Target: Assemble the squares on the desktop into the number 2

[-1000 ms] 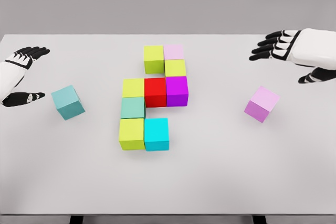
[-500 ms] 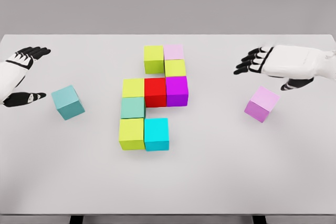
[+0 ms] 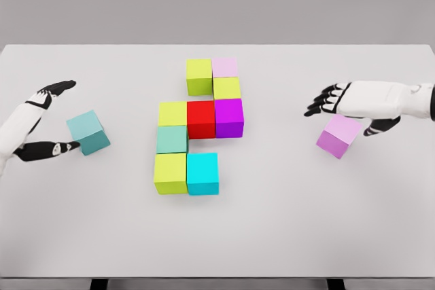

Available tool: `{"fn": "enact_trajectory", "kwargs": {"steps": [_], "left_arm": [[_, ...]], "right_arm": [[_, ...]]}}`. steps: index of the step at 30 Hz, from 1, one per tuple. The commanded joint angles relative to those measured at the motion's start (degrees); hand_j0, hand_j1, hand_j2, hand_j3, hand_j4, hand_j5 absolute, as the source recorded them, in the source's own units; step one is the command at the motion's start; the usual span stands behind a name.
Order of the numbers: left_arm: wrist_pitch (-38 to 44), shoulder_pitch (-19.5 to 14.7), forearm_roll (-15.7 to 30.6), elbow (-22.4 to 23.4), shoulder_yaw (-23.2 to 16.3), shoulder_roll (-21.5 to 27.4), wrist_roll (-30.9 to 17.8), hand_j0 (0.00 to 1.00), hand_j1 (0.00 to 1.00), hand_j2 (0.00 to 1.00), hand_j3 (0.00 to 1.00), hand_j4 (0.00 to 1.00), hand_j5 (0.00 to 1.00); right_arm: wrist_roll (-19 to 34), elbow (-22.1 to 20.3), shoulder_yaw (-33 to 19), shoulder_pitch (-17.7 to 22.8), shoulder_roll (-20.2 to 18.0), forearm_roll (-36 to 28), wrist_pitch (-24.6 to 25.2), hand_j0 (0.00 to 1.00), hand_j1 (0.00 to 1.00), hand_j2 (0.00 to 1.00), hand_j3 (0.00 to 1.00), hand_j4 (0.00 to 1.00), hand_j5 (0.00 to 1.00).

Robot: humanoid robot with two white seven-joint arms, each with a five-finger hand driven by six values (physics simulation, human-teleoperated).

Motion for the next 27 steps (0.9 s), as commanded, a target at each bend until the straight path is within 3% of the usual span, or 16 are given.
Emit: {"fn": "enact_trajectory", "kwargs": {"steps": [1, 8, 17, 19, 27], "left_arm": [[0.0, 0.0, 6.0, -0.8, -0.3, 1.4, 0.0, 0.99, 0.99, 0.99, 0.99, 0.99, 0.99], [0.0, 0.3, 22.5, -3.0, -9.0, 7.5, -0.4, 0.99, 0.99, 0.99, 0.99, 0.99, 0.99], [0.0, 0.0, 35.0, -3.3, -16.8, 11.8, -0.4, 0.99, 0.99, 0.99, 0.99, 0.99, 0.99], [0.7, -0.1, 35.6, -3.3, -16.8, 11.8, -0.4, 0.99, 0.99, 0.99, 0.99, 0.99, 0.99], [20.8, -1.0, 34.4, -3.1, -16.0, 12.9, -0.3, 1.00, 1.00, 1.00, 1.00, 1.00, 1.00]], "right_arm": [[0.0, 0.9, 0.6, 0.0, 0.1, -0.3, 0.2, 1.00, 1.00, 1.00, 1.00, 1.00, 1.00], [0.0, 3.8, 1.7, -0.1, 1.1, 0.3, 0.2, 1.00, 1.00, 1.00, 1.00, 1.00, 1.00], [0.0, 7.6, 2.6, -0.2, 3.3, 2.7, 0.2, 1.00, 1.00, 1.00, 1.00, 1.00, 1.00], [0.0, 8.2, 2.7, -0.2, 3.9, 3.5, 0.2, 1.00, 1.00, 1.00, 1.00, 1.00, 1.00], [0.0, 10.4, 3.2, -0.2, 4.8, 6.1, 0.2, 1.00, 1.00, 1.00, 1.00, 1.00, 1.00]]}}
